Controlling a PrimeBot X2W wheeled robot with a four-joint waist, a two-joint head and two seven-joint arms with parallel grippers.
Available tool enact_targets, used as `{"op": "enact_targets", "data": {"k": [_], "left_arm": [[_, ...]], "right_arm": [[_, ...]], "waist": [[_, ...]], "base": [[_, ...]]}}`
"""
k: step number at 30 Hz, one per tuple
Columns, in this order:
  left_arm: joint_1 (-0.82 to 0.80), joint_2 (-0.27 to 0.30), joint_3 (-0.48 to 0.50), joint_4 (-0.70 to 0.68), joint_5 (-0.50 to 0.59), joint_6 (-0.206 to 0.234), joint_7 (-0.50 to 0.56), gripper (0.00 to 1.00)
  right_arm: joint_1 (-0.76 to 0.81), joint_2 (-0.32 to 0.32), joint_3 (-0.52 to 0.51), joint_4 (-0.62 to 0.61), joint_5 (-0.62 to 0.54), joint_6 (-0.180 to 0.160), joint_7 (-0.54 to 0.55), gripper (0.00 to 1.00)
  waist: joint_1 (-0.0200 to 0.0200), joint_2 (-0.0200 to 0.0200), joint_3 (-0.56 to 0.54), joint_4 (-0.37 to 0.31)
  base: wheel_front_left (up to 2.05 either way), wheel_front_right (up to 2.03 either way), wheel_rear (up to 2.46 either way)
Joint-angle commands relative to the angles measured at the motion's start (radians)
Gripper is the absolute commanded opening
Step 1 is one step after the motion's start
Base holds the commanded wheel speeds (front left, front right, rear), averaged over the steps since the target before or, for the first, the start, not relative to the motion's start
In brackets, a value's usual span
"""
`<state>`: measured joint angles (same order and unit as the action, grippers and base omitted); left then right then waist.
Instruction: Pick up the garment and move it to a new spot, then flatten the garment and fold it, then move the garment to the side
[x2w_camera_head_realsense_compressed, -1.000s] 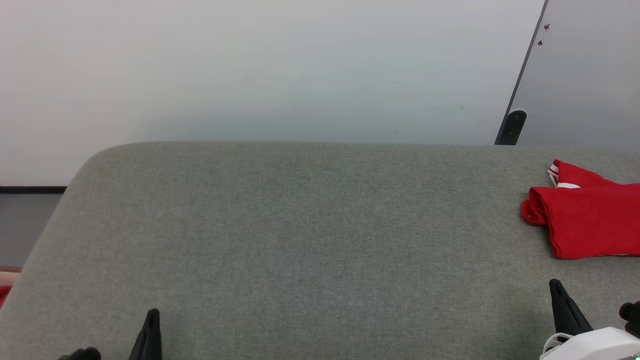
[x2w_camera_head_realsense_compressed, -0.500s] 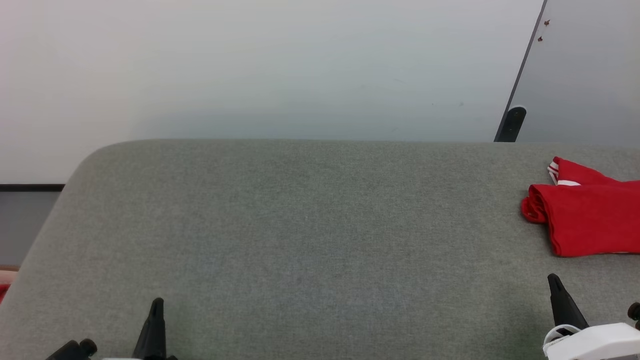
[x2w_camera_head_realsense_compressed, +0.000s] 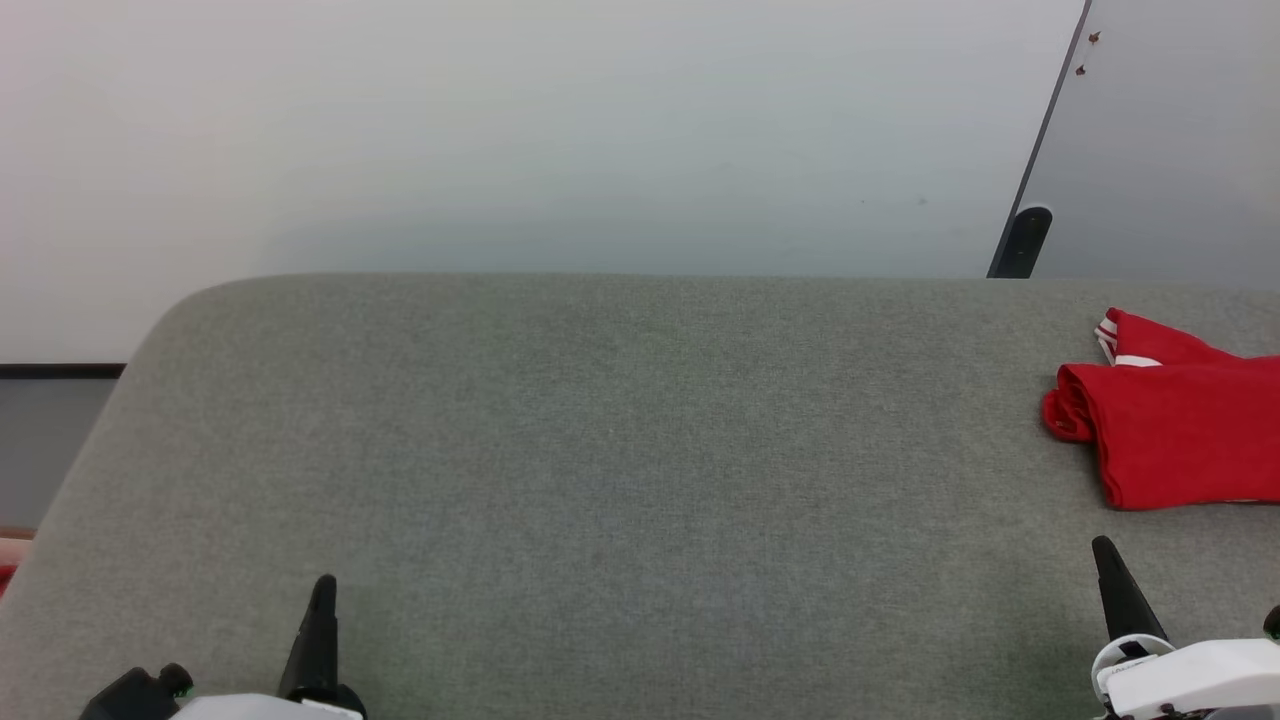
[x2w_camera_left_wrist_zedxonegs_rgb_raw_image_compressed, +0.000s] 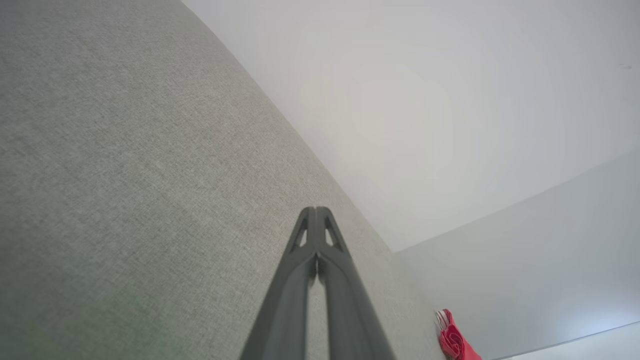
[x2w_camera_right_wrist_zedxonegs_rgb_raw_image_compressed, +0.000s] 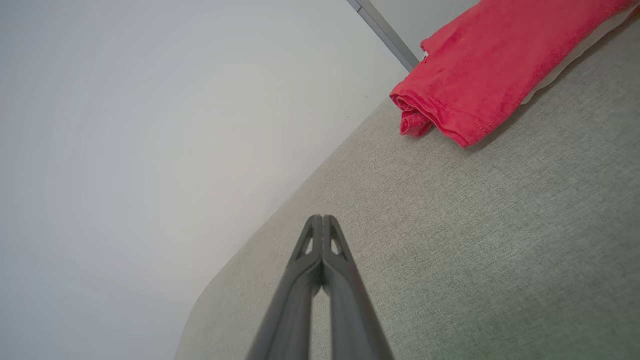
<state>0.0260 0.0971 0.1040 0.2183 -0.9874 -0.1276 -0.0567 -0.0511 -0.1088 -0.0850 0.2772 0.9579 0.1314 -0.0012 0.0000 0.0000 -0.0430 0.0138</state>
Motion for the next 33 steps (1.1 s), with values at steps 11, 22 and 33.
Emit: {"op": "enact_targets", "data": {"k": [11,22,33], "left_arm": [[-0.044,-0.007,0.006,-0.001,-0.135,-0.003,0.036,0.0],[-0.065,-0.016,0.008,0.005,-0.241,-0.003,0.065,0.0],[-0.085,-0.023,0.009,0.01,-0.336,-0.004,0.091,0.0]], "right_arm": [[-0.036,0.011,-0.01,-0.018,0.146,-0.001,0.025,0.0],[-0.042,0.022,-0.015,-0.022,0.255,-0.001,0.044,0.0],[-0.047,0.031,-0.019,-0.025,0.354,-0.001,0.063,0.0]], "waist": [[0.0,0.0,0.007,-0.002],[0.0,0.0,0.014,-0.004],[0.0,0.0,0.021,-0.006]], "base": [[0.0,0.0,0.0],[0.0,0.0,0.0],[0.0,0.0,0.0]]}}
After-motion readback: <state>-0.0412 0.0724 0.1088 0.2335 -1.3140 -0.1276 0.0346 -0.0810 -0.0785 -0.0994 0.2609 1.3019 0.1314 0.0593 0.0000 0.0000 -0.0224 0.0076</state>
